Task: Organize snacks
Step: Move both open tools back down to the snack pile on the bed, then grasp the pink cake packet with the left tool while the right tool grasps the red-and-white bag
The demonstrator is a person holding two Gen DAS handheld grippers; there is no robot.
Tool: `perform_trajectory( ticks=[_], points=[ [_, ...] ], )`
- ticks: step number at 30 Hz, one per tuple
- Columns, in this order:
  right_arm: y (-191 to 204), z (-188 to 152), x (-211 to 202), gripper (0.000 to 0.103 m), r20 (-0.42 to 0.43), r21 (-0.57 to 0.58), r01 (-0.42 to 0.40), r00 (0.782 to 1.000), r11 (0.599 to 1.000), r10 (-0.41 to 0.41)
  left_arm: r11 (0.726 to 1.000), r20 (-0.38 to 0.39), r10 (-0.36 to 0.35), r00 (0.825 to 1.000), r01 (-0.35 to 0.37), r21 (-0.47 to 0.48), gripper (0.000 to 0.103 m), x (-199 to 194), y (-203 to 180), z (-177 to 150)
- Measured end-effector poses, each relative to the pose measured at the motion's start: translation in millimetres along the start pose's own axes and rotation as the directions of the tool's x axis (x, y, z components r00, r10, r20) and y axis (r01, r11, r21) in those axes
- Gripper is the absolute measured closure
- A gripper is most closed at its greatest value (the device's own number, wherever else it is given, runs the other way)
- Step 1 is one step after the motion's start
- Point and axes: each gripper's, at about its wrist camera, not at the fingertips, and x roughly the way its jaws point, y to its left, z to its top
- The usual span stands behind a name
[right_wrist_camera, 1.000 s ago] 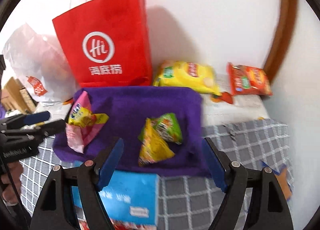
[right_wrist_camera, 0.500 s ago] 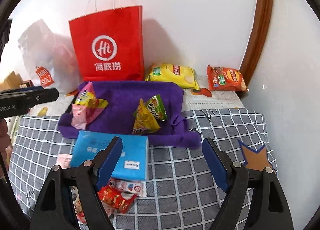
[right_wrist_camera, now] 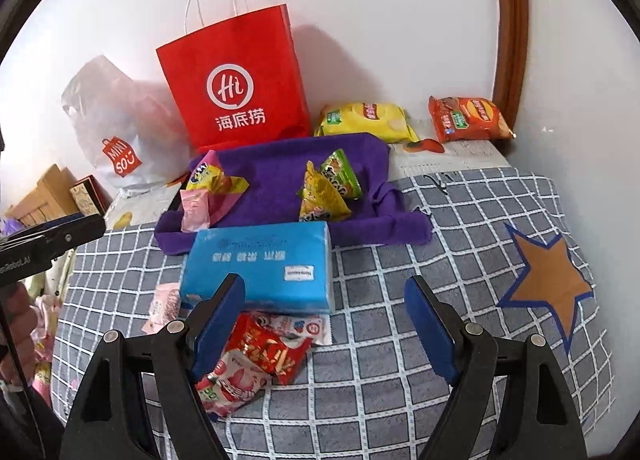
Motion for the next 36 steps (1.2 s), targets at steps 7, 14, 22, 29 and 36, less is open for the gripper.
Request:
perform_trajectory(
  ticks=[7, 14, 22, 29, 36],
  points=[
    [-2, -19, 2, 0.024, -0.008, 0.001, -0.017, 1.000, 1.000, 0.017, 0.999, -0.027, 0.035, 0.999, -0.036, -0.040, 0.035, 5, 17, -25],
    [-1, -41, 25, 0.040, -0.075, 0.019, -0.042, 0.996, 0.999, 0.043, 0.993, -0.082, 0.073, 0.994, -0.080, -0.091, 0.035, 20, 43, -53],
    [2, -54, 45, 0.042, -0.121, 0.014, -0.040, 0.992, 0.999, 0.041, 0.991, -0.130, 0.064, 0.989, -0.079, -0.108, 0.035, 48, 51, -67],
    [-3, -63, 47, 0.042, -0.129, 0.000, -0.032, 0.991, 1.000, 0.031, 0.993, -0.196, -0.001, 0.981, -0.022, -0.116, 0.035, 91, 40, -72],
    [-8, -65, 38, 0.042, -0.107, -0.010, -0.028, 0.994, 1.000, 0.027, 0.996, -0.206, -0.007, 0.979, -0.012, -0.093, 0.040, 117, 23, -74]
  ],
)
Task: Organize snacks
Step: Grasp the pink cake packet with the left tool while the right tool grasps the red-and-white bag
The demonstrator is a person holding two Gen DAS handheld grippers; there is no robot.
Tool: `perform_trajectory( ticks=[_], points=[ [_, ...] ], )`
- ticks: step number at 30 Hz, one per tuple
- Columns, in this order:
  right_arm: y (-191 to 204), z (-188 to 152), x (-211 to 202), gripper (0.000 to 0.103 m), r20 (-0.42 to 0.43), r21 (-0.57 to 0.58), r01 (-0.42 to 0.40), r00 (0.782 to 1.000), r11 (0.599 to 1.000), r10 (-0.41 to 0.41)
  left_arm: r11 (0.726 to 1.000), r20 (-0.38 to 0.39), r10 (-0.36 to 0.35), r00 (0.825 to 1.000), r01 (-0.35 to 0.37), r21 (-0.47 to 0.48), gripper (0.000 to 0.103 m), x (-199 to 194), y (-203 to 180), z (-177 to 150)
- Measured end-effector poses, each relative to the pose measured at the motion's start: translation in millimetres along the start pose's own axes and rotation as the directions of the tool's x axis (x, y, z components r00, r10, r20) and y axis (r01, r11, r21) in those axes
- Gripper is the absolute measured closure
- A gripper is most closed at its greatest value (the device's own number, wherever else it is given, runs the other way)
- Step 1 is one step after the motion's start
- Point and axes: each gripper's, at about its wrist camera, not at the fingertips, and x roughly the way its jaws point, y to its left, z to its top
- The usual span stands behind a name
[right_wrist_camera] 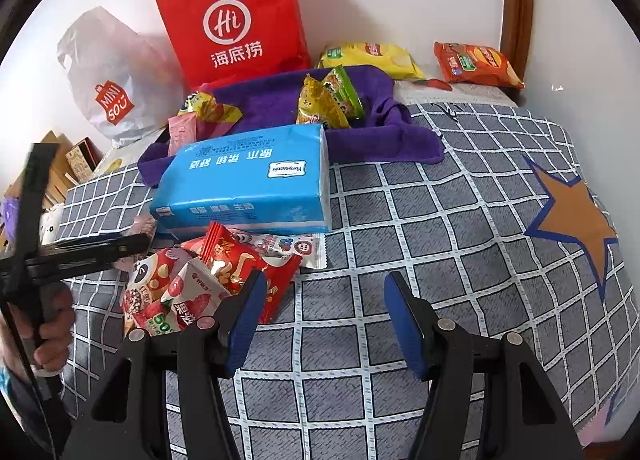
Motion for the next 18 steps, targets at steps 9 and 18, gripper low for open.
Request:
perform_trajectory(
  ticks=[9, 18],
  points=[
    [21, -4, -4, 0.042, 0.015, -0.052, -0.070, 0.997, 0.996, 0.071, 0.989, 0.060, 0.143, 0.988, -0.144, 0.024, 0.069, -7, 16, -5],
    [60, -29, -13, 0.023, 0.017, -0.229, -0.143, 0.988, 0.963, 0.151, 0.997, 0.049, 0.082, 0.995, -0.081, -0.020, 0.068, -19, 42, -17]
  ],
)
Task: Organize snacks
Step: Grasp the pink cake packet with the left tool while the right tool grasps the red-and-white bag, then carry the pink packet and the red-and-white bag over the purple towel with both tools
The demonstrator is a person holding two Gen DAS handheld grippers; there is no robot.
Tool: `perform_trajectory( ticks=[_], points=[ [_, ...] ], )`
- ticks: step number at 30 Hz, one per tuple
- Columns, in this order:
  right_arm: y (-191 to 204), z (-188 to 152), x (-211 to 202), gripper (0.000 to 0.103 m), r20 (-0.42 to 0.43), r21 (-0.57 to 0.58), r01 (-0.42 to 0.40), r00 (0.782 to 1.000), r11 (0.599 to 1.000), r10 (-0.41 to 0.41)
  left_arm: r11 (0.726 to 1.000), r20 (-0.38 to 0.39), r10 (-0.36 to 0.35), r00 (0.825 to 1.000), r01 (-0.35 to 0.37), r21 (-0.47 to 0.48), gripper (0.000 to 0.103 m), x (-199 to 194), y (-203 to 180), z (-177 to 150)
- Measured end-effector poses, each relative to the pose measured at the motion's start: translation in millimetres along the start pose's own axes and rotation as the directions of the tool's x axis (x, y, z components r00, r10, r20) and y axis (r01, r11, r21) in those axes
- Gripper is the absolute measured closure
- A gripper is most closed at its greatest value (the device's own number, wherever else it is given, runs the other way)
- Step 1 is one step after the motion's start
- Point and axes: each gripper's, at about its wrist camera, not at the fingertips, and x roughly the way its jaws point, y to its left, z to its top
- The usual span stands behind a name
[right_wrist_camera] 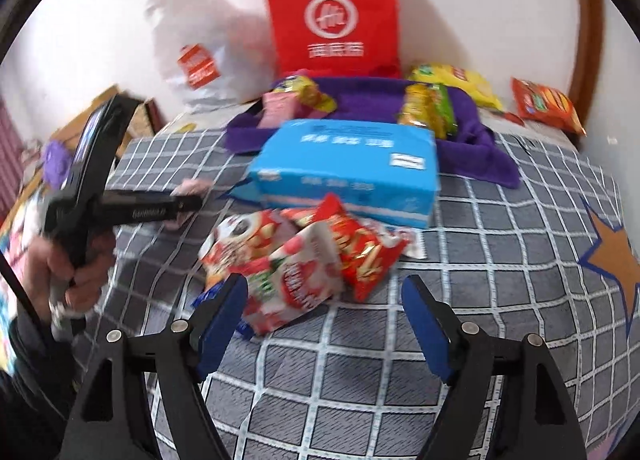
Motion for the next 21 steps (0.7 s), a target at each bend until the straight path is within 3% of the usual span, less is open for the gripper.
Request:
perform_trajectory(
  ticks=[4, 11, 15, 17, 19, 21],
  points=[
    [17, -6, 3, 0.018, 0.003, -0.081, 0.021, 1.000, 0.996, -0.021, 0.999, -0.002, -0.031, 1.000, 0.030, -0.025, 0.068, -3, 6, -4],
    [27, -5, 33, 0.018, -0.011, -0.111, 0.100, 0.995, 0.989, -0.102, 0.997, -0.004, -0.057, 0.998, 0.057, -0.059, 0.068, -8, 12, -11],
    [35, -4, 44, 0.020, 0.006, -0.155, 0.104, 0.994, 0.982, -0.105, 0.995, -0.003, -0.069, 0.998, 0.068, -0.070, 0.068, -11, 15, -13],
    [38, -4, 45, 0.041, 0.028, -0.174, 0.127, 0.992, 0.977, -0.124, 0.995, 0.000, -0.072, 0.997, 0.071, -0.076, 0.068, -13, 17, -14],
    [37, -4, 42, 0.051, 0.027, -0.185, 0.133, 0.991, 0.974, -0.130, 0.994, 0.002, -0.072, 0.997, 0.072, -0.080, 0.068, -15, 19, -14],
    [33, -4, 36, 0.071, 0.026, -0.171, 0.113, 0.994, 0.979, -0.110, 0.994, 0.007, -0.077, 0.997, 0.077, -0.081, 0.068, -18, 21, -15]
  ],
)
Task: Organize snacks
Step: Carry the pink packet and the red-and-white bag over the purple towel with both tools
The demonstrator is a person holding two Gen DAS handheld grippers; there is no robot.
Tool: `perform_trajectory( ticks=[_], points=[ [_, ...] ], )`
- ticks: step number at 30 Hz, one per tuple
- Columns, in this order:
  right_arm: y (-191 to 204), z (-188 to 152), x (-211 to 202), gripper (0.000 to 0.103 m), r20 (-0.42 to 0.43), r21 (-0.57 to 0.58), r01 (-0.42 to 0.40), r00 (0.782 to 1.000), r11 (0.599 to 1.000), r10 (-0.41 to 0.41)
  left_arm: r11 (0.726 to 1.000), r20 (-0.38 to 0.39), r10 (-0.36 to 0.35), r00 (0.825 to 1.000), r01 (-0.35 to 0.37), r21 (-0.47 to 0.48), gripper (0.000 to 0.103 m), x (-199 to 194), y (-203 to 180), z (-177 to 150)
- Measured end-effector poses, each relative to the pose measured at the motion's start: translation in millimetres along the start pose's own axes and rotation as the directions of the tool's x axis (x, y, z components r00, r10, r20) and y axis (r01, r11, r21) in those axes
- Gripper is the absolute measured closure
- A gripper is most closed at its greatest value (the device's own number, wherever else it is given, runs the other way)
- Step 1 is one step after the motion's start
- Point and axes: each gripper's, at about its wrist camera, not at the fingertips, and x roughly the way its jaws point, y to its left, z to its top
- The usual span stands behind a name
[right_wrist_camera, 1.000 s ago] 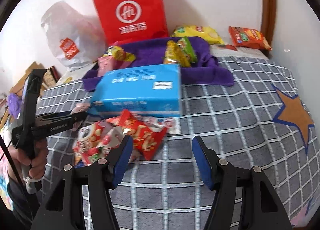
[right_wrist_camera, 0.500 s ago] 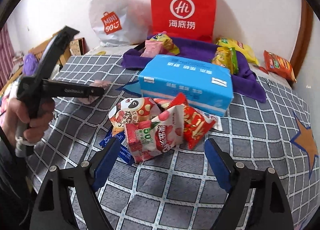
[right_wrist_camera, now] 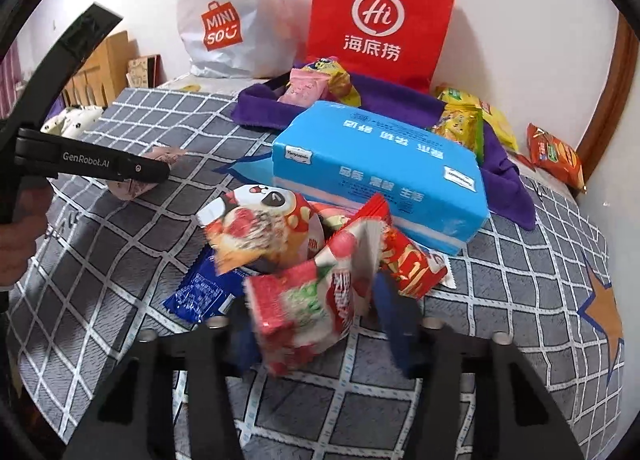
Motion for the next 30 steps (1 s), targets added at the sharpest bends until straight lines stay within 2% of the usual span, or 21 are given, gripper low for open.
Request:
perform_trajectory(
  ticks=[4, 8, 16, 23, 30],
  points=[
    [-11, -4, -11, 0.081, -0.009, 0.031, 0.010, 1.000, 0.999, -0.009, 1.000, 0.003, -0.016, 1.000, 0.016, 0.000, 0.068, -3, -4, 0],
    [-26, -11, -22, 0.082, -0.014, 0.083, -0.011, 1.000, 0.996, 0.012, 1.000, 0.001, -0.026, 1.000, 0.026, 0.011, 0.068, -4, -13, 1],
    [-53, -17, -42, 0.082, -0.014, 0.193, 0.003, 1.000, 0.981, 0.000, 0.997, -0.005, -0.061, 0.998, 0.061, 0.055, 0.068, -16, -38, 4],
    [-77, -2, -59, 0.082, 0.017, 0.270, 0.034, 0.999, 0.962, -0.040, 0.992, 0.000, -0.072, 0.997, 0.072, 0.107, 0.068, -32, -63, 9],
    [-92, 25, -67, 0.082, 0.052, 0.277, 0.030, 0.998, 0.960, -0.046, 0.981, -0.022, -0.116, 0.993, 0.118, 0.152, 0.068, -42, -88, 20]
  ],
)
